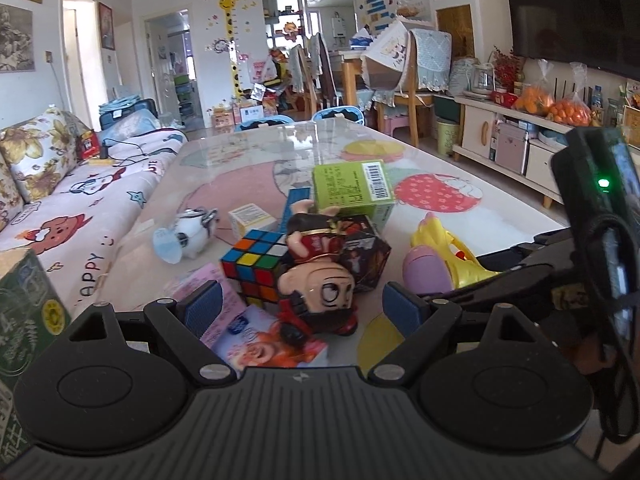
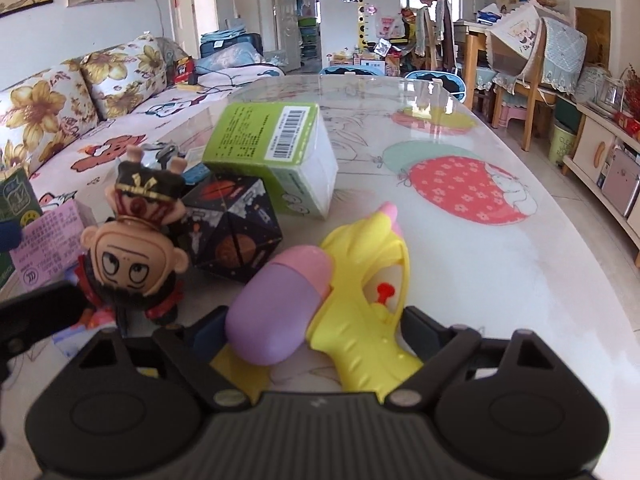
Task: Organize rigid objects
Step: 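Grasp the red-haired doll figurine with the left tool, then carry the doll into the cardboard box and open the left tool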
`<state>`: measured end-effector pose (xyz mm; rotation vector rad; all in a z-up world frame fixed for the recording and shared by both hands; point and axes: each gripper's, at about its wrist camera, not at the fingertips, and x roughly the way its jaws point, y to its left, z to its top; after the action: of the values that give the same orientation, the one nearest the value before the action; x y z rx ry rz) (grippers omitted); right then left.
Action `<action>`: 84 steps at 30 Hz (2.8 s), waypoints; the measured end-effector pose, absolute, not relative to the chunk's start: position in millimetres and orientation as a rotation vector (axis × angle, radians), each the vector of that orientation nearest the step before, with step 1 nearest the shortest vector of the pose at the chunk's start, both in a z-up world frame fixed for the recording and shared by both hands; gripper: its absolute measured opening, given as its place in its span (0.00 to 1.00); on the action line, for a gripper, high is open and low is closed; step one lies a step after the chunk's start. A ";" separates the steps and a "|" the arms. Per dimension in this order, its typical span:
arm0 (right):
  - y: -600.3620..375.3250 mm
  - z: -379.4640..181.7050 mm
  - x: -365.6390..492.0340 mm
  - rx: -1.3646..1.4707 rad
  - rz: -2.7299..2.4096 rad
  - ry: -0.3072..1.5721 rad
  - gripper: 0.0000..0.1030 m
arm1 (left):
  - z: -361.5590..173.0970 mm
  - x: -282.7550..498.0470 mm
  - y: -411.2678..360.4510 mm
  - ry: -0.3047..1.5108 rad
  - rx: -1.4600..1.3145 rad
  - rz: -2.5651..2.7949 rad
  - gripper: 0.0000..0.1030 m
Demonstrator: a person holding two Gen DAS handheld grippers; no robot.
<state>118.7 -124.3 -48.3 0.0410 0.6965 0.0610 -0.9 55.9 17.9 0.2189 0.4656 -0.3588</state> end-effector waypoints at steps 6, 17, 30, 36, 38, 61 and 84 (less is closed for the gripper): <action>-142.8 -46.8 111.5 0.029 0.089 0.716 0.86 | 10.5 27.4 34.6 0.524 0.197 -0.345 1.00; -138.4 -53.9 114.8 -0.015 0.072 0.728 0.96 | -0.5 57.2 21.1 0.605 0.148 -0.292 0.77; -138.0 -54.4 115.4 0.015 0.046 0.694 0.87 | 1.6 51.4 26.5 0.599 0.133 -0.279 0.63; -134.9 -54.2 112.2 0.019 0.043 0.679 0.87 | 4.2 41.6 31.2 0.597 0.121 -0.284 0.63; -133.0 -54.0 110.3 0.018 0.042 0.674 0.86 | 5.5 36.8 32.4 0.593 0.123 -0.288 0.63; -96.8 -52.6 92.8 -0.082 0.029 0.632 0.86 | 13.2 32.6 64.9 0.577 0.062 -0.213 0.63; -41.9 -21.6 76.0 -0.190 0.062 0.549 0.86 | 24.4 65.3 107.5 0.515 -0.014 -0.033 0.63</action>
<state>76.0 -41.9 -21.6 -0.1899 0.5490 0.0615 65.3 107.5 24.4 -0.0142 0.5151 -0.0329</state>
